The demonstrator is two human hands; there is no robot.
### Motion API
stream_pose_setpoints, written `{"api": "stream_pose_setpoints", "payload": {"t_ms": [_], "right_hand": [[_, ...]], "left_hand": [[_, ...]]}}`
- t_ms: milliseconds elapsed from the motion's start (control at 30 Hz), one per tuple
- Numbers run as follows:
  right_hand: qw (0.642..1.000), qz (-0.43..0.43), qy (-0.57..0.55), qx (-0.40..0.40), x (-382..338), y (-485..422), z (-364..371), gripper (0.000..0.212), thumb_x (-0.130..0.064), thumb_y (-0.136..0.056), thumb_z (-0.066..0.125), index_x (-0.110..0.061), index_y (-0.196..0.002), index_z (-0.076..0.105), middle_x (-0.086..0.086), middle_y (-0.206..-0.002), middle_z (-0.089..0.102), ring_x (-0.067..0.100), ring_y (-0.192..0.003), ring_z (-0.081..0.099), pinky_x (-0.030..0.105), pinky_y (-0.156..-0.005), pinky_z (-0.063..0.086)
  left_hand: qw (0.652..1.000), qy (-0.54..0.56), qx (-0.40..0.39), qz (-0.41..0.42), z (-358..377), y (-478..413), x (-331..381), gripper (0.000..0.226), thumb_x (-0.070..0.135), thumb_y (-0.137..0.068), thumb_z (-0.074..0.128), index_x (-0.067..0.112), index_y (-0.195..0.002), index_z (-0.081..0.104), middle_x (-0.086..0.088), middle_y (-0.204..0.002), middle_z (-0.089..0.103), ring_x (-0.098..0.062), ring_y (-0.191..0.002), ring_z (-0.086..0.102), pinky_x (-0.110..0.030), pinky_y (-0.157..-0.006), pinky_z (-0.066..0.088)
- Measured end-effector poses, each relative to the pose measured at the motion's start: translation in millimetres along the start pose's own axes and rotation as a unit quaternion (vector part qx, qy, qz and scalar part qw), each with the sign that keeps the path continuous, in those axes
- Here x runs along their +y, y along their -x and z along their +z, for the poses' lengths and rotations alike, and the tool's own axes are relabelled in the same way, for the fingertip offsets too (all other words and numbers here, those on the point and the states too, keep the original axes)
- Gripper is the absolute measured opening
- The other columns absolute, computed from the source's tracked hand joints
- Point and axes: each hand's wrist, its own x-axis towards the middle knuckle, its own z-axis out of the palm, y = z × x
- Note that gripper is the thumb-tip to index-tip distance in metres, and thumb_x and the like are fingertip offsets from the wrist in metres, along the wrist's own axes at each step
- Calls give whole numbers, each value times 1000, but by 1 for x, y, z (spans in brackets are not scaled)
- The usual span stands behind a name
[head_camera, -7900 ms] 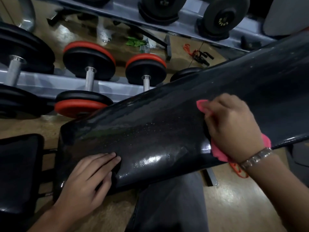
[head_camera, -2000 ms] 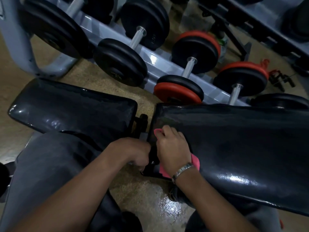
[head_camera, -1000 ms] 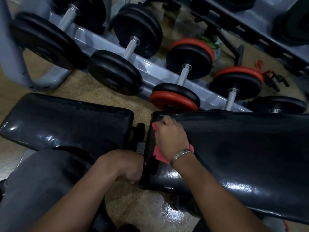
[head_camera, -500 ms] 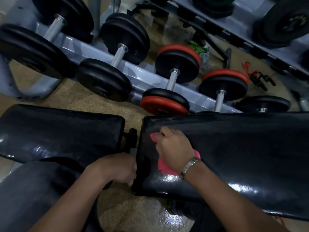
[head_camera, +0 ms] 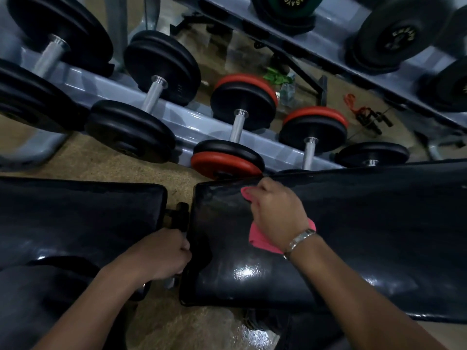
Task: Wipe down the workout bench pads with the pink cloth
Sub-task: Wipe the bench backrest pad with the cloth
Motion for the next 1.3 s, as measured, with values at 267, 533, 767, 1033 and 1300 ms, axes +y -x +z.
{"api": "stream_pose_setpoints", "payload": {"t_ms": [267,533,767,1033,1300], "right_hand": [[1000,-6,-1,-2,30,4,-25,26,-24,-81,55,-29,-95,77,-2,-86,62,24,-75,65,37,-72,52],[1000,-8,10,22,52,25,-41,23,-22,-77,61,-30,-91,77,-3,-82,61,24,-66,63,38,-66,54],[1000,-26,-4,3,63,46,-53,28,-20,-78,63,-30,-101,76,-3,-84,60,23,-67,63,35,-65,54],[999,15,32,38,84,51,-61,32,-16,-80,57,-25,-105,75,1,-86,60,26,-74,62,39,-68,54],[992,79,51,81,117,52,-81,31,-21,-82,51,-25,-99,77,0,-84,60,27,-72,61,38,-67,52]], "left_hand": [[996,42,76,24,0,-2,4,34,20,-95,56,16,-63,65,-1,-59,66,-7,-49,61,-33,-54,51],[990,48,112,69,5,-5,6,34,17,-97,57,26,-66,68,-2,-59,66,-14,-48,60,-29,-48,42],[975,70,179,109,8,-3,14,30,11,-95,61,25,-69,66,-1,-63,66,-17,-58,62,-35,-59,48],[954,103,234,157,17,1,29,31,3,-93,64,22,-68,67,5,-71,63,-16,-58,59,-30,-54,42],[910,71,344,219,33,8,35,14,33,-88,57,41,-86,69,21,-98,66,-1,-88,64,-20,-73,49]]}}
